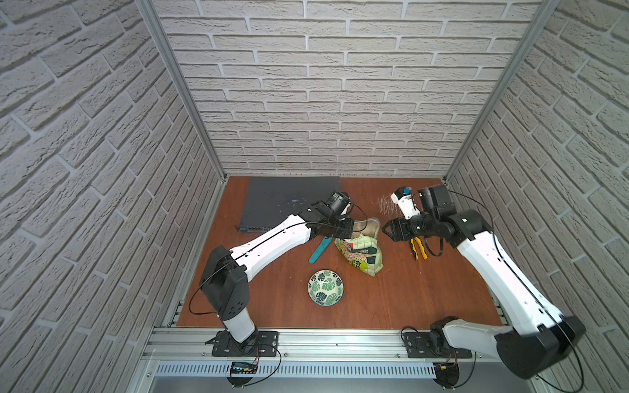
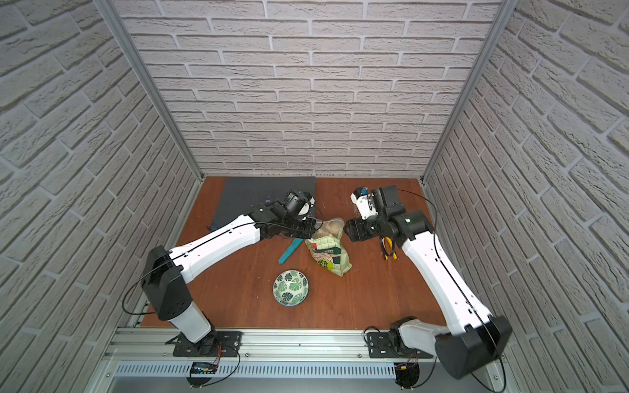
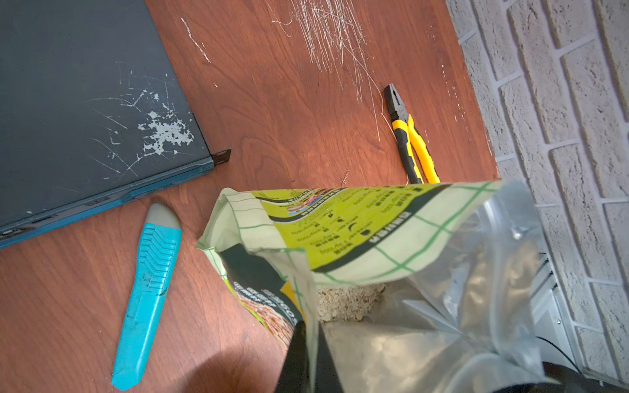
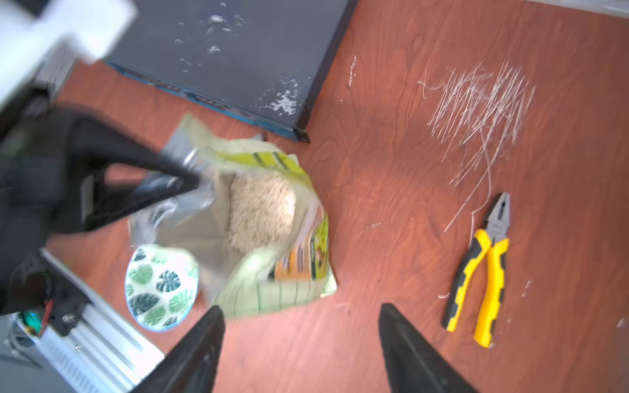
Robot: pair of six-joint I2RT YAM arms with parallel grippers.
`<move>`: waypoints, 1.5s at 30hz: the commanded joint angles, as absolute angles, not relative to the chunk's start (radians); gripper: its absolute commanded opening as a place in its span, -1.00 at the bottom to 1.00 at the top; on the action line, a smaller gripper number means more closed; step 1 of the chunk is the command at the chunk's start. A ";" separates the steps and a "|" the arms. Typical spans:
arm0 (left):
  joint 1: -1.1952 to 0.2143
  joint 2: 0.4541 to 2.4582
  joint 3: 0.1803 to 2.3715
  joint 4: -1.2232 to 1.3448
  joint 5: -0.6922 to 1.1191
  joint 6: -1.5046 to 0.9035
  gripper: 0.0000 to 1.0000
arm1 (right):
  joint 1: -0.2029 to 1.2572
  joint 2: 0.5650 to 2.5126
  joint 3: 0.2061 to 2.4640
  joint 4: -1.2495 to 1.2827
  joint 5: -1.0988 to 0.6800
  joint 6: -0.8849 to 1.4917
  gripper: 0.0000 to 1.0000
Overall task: Pour the oats into the breakfast bowl
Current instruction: Open the oats bag at the center of the board, then pick up the oats bag from the center of the board.
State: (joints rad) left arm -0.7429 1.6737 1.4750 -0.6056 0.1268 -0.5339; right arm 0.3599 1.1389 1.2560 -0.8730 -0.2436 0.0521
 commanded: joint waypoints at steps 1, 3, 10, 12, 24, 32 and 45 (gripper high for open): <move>-0.746 1.635 1.454 -0.604 0.117 -0.545 -1.00 | 0.362 1.011 1.104 -0.746 -0.352 0.108 0.74; -0.746 1.635 1.454 -0.609 0.119 -0.544 -1.00 | 0.382 0.938 1.000 -0.677 -0.355 0.138 0.90; -0.746 1.637 1.446 -0.602 0.138 -0.537 -1.00 | 0.545 0.765 0.594 -0.226 -0.171 0.164 1.00; -0.746 1.638 1.444 -0.597 0.141 -0.528 -1.00 | 0.573 0.788 0.498 -0.042 -0.134 0.150 1.00; -0.743 1.647 1.436 -0.616 0.153 -0.490 -1.00 | 0.594 1.116 0.273 0.592 -0.120 -0.015 0.99; -0.737 1.658 1.445 -0.623 0.150 -0.483 -1.00 | 0.596 1.318 0.248 0.804 -0.182 -0.054 0.95; -0.706 1.574 1.383 -0.666 0.040 -0.503 -1.00 | 0.600 1.383 0.300 0.671 -0.167 -0.026 -0.78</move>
